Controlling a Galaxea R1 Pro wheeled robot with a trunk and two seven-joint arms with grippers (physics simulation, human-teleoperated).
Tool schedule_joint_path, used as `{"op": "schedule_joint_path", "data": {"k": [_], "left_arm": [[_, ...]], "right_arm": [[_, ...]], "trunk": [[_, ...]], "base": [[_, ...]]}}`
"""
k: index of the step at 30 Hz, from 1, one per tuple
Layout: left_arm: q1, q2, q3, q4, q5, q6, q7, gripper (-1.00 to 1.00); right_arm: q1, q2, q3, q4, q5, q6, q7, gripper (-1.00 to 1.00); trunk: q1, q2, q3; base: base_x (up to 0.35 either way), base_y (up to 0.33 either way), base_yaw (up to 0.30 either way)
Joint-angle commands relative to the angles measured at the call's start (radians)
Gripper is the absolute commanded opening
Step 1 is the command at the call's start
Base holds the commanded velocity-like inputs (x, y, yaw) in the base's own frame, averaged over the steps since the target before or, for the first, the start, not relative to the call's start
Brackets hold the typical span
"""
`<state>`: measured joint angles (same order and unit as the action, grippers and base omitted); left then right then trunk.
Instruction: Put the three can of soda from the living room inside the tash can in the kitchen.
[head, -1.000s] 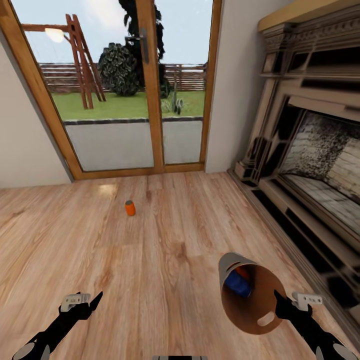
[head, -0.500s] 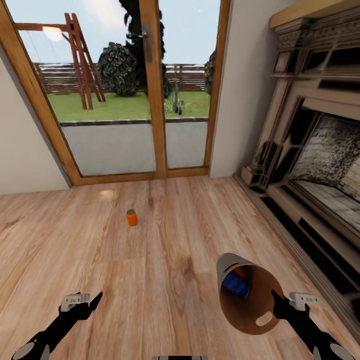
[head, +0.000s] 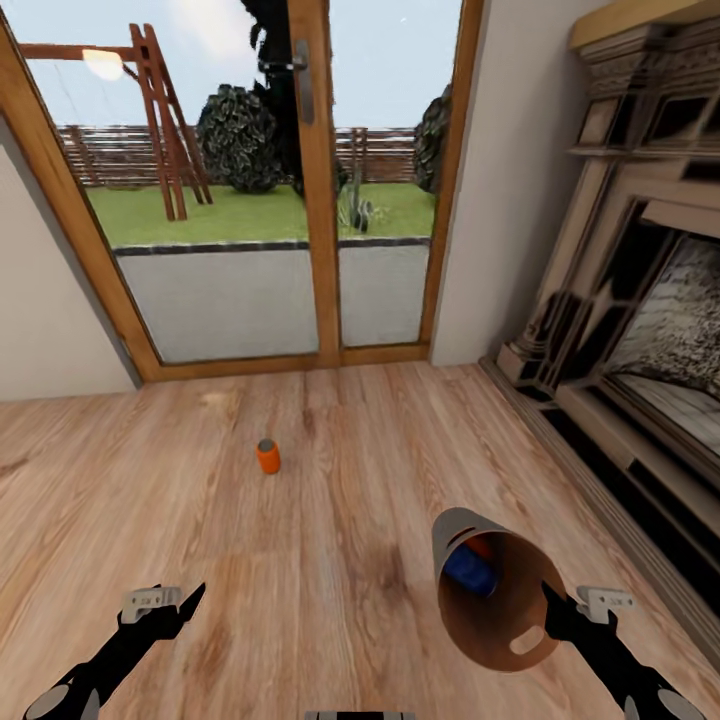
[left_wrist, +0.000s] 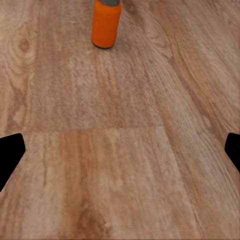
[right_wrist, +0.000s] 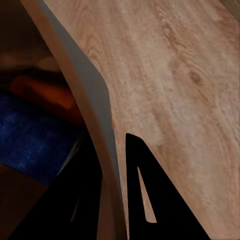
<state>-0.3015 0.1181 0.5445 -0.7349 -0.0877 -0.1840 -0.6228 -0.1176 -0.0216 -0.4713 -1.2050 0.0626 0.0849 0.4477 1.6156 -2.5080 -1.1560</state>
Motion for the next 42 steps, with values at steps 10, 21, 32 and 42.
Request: {"op": "schedule_joint_path", "data": {"k": [10,21,32,42], "left_arm": [[0.000,0.000,0.000,0.000,0.000,-0.001,0.003,1.00],[0.000,0.000,0.000,0.000,-0.003,0.000,0.006,1.00],[0.000,0.000,0.000,0.000,-0.004,0.000,0.007,1.00],[0.000,-0.001,0.000,0.000,-0.007,0.000,0.008,1.00]], "right_arm": [[0.000,0.000,0.001,0.003,-0.014,-0.002,0.005,-1.00],[0.000,0.000,0.001,0.007,-0.014,-0.002,0.005,-1.00],[0.000,0.000,0.002,0.011,-0.014,-0.002,0.005,-1.00],[0.000,0.001,0.003,0.015,-0.013,-0.003,0.007,-1.00]], "trunk": [[0.000,0.000,0.000],[0.000,0.000,0.000],[0.000,0.000,0.000],[0.000,0.000,0.000]], "base": [[0.293,0.116,0.217],[0.310,0.048,0.069],[0.323,0.001,0.001],[0.323,0.000,0.000]]}}
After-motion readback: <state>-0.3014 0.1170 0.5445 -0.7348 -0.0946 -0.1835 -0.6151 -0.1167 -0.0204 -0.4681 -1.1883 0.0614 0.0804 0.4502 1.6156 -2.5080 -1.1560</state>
